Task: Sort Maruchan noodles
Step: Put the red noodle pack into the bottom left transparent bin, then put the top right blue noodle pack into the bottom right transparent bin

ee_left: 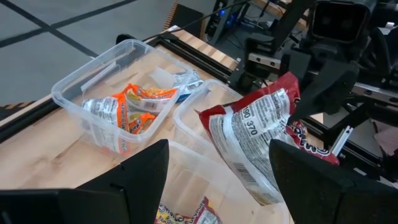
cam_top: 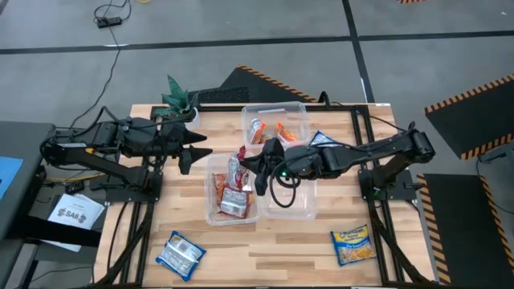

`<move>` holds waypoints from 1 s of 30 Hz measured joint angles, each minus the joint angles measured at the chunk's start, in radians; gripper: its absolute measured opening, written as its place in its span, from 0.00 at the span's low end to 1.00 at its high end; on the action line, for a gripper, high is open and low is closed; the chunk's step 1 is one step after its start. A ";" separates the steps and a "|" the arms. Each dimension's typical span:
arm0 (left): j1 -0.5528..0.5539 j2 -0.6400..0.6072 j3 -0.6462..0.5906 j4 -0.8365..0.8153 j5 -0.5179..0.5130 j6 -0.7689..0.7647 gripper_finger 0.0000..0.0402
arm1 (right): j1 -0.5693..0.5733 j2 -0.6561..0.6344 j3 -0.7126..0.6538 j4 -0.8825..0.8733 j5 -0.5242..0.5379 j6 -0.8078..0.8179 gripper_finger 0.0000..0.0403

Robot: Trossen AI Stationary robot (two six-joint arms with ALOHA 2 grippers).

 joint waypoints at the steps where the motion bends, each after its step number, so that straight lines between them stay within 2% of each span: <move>1: 0.000 0.000 0.000 0.000 0.000 0.000 0.65 | 0.000 0.000 0.000 0.000 -0.003 0.013 0.11; 5: 0.000 0.000 0.000 0.000 0.000 0.000 0.65 | -0.008 0.000 0.000 0.003 -0.050 0.042 0.27; 12: 0.000 0.000 0.000 0.000 0.000 -0.001 0.65 | -0.016 -0.012 0.000 -0.012 -0.054 0.023 0.64; 15: 0.000 0.000 0.000 0.000 0.009 0.004 0.65 | -0.016 -0.053 0.000 -0.051 -0.054 0.008 0.74; 17: -0.001 0.000 0.000 0.010 0.023 0.034 0.65 | -0.016 -0.093 0.000 -0.117 -0.054 -0.012 0.78; 19: -0.016 -0.002 -0.015 0.091 0.031 0.076 0.65 | -0.014 -0.132 0.000 -0.196 -0.054 -0.028 0.80; 25: -0.088 -0.029 -0.210 0.551 0.074 0.216 0.65 | 0.003 -0.266 0.001 -0.440 -0.052 -0.032 0.80; 30: -0.096 -0.039 -0.402 0.859 0.160 0.220 0.65 | 0.024 -0.343 0.000 -0.524 -0.051 -0.032 0.79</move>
